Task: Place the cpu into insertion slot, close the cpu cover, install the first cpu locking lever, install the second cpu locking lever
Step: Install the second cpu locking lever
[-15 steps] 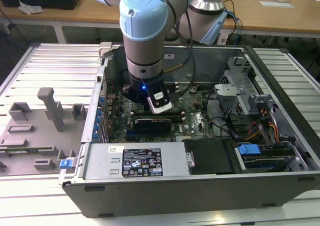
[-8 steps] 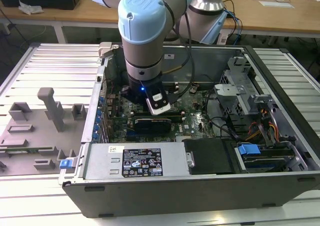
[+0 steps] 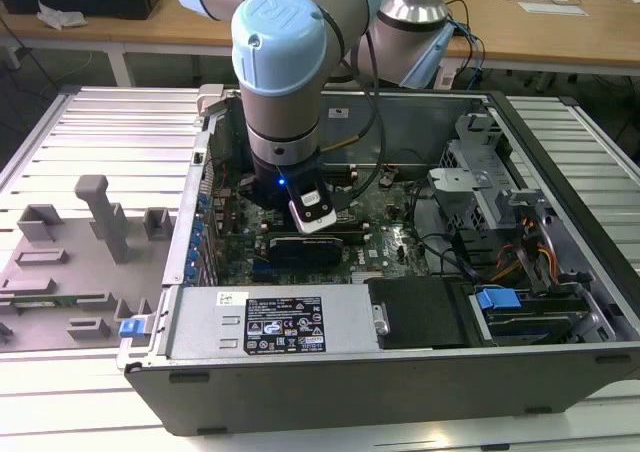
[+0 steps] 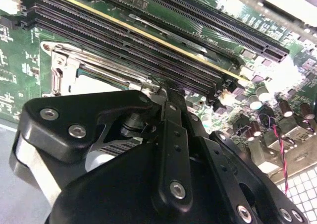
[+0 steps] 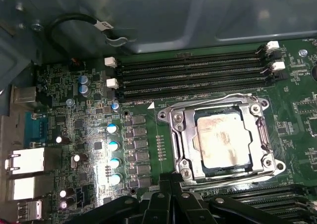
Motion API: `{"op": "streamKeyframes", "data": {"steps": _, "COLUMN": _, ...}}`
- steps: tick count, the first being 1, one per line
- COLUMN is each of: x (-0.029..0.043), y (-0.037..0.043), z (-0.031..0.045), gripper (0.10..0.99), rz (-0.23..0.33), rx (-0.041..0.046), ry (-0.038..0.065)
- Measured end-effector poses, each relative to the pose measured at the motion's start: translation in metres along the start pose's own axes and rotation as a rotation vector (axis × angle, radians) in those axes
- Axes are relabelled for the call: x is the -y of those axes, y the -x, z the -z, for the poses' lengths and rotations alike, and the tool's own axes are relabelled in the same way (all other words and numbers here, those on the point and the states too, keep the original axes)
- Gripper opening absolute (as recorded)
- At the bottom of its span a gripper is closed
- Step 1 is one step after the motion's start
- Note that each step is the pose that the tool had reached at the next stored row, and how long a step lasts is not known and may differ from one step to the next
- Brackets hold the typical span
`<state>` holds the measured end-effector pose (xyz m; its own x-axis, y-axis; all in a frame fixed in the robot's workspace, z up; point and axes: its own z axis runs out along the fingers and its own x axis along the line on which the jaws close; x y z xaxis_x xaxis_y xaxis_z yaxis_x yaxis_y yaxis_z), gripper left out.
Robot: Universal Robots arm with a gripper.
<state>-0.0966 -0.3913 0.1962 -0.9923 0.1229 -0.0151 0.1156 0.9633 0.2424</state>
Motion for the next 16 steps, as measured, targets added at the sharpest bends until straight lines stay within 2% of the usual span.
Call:
{"op": "streamKeyframes", "data": {"steps": 6, "x": -0.0009, "y": 0.0, "z": 0.0038, "gripper": 0.106, "rz": 0.0, "rx": 0.0, "ry": 0.0}}
{"op": "streamKeyframes", "data": {"steps": 16, "x": 0.0003, "y": -0.0001, "z": 0.0004, "gripper": 0.106, "rz": 0.009, "rx": -0.002, "ry": 0.002}}
